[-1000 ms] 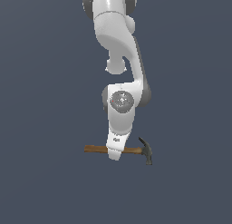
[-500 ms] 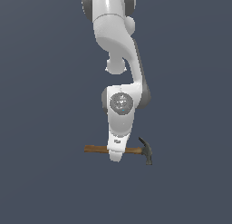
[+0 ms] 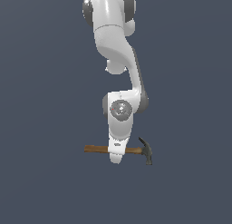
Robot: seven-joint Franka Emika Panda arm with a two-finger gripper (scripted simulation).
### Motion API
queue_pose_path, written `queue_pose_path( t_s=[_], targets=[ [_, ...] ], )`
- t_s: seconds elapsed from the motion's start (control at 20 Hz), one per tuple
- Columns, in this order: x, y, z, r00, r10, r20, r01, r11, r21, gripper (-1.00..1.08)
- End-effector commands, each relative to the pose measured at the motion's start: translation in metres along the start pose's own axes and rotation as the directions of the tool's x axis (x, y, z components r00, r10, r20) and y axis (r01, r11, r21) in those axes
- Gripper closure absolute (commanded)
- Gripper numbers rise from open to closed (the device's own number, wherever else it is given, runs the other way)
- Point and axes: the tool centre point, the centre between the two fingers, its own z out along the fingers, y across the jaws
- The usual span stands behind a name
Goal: Pick up the object and move it to a goal position.
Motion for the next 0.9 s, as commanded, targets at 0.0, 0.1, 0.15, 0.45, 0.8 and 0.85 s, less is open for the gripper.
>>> queue_pose_path(
  t_s=[0.0, 0.1, 0.15, 0.45, 0.8, 0.85],
  targets=[
    [0.0, -0.0004, 0.0117, 1.0, -0.001, 0.0, 0.001, 1.0, 0.0, -0.92],
    [0.0001, -0.0002, 0.0167, 1.0, -0.002, 0.0, 0.002, 1.0, 0.0, -0.92],
    [0.0001, 0.0, 0.018, 1.0, -0.002, 0.0, 0.002, 1.0, 0.0, -0.92],
    [0.0, 0.001, 0.0179, 1.0, -0.001, 0.0, 0.001, 1.0, 0.0, 1.08],
    [0.0, 0.001, 0.0179, 1.0, -0.001, 0.0, 0.001, 1.0, 0.0, 1.08],
    [0.001, 0.0026, 0.0154, 1.0, -0.002, -0.001, 0.002, 1.0, -0.005, 1.08]
  ],
)
